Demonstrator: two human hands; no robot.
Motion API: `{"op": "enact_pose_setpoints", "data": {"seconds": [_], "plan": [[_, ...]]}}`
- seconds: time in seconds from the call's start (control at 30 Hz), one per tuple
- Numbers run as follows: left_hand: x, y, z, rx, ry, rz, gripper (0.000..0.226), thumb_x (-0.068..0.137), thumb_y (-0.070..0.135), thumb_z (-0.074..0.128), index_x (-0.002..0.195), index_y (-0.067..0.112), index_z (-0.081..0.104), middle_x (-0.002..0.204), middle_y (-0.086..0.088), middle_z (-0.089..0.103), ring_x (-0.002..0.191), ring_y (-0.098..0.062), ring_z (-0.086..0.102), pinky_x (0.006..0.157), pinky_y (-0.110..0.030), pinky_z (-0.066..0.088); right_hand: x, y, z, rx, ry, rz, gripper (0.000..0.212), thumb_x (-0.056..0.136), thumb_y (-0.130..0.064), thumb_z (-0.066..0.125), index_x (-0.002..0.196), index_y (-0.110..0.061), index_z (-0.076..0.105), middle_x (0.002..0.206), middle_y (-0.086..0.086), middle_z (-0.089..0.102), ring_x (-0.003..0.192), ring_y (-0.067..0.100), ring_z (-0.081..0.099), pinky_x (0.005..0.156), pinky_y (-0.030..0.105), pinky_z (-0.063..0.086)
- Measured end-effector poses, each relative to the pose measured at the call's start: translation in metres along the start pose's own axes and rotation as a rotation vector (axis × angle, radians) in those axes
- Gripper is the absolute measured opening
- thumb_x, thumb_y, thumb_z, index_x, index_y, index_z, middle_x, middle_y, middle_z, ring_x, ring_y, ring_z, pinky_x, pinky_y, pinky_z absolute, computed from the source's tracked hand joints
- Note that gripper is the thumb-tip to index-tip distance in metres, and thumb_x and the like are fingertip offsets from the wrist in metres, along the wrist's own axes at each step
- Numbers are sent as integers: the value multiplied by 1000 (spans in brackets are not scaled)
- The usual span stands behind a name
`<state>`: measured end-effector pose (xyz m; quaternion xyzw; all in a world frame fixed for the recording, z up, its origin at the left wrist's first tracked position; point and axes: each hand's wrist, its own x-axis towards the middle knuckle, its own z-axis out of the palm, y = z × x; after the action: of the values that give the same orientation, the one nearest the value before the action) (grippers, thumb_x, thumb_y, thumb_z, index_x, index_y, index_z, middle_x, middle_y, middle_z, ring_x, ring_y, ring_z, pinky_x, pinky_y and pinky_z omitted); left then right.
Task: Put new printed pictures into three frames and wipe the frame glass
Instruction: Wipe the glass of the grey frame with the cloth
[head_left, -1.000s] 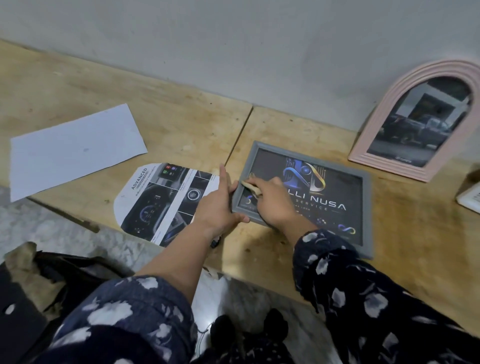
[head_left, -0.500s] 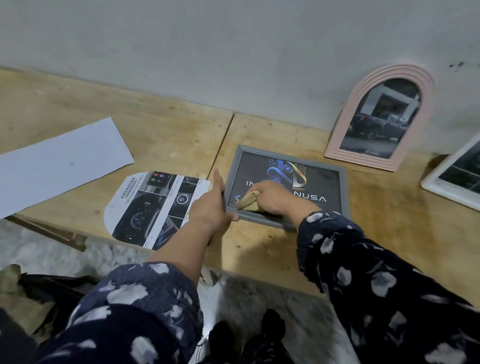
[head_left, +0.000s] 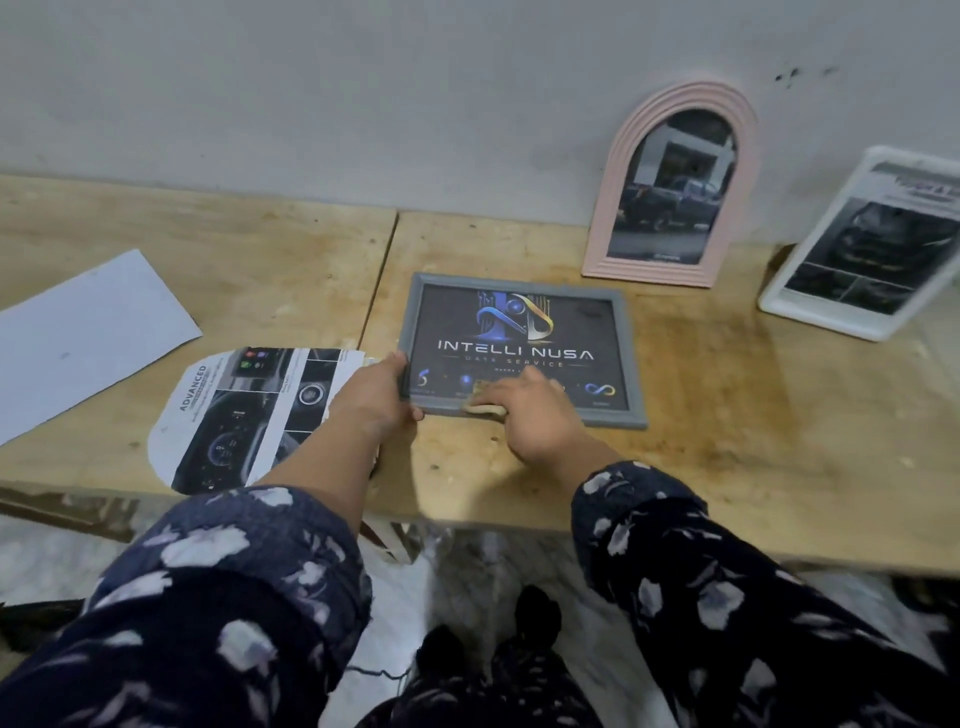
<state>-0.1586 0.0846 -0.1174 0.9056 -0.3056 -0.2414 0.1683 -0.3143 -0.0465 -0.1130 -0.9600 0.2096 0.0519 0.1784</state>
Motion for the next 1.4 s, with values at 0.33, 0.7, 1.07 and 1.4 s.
{"op": "enact_pose_setpoints", "data": {"seconds": [0.33,0.7,1.07,1.4], "plan": [[0,6,1,1,-11,33,39,81,13,73,110,9,47,102,-10,56,90,-26,49,77,-31,38,-71,94,-7,-198,136,229,63,83,2,46,130,-39,51,137,-8,48,116,24,38,86,37,35],[-50,81,74,407,163,253,93,89,58,39,151,18,-17,153,0,-35,142,-21,-31,111,-66,-9,-75,143,-34,269,445,444,53,81,13,42,120,-14,67,119,13,65,112,33,55,93,30,42],[-26,144,126,474,87,248,81,93,66,13,140,23,-37,149,0,-43,135,-25,-41,103,-60,-26,57,176,-82,101,186,355,40,92,-7,43,128,-16,59,128,16,60,120,38,50,99,36,38],[-28,144,134,527,119,214,77,83,59,-2,145,22,-28,153,-2,-36,139,-23,-36,98,-61,-32,-29,150,-14,131,395,253,41,76,-5,44,107,-12,71,96,12,65,92,34,57,75,36,47]]}}
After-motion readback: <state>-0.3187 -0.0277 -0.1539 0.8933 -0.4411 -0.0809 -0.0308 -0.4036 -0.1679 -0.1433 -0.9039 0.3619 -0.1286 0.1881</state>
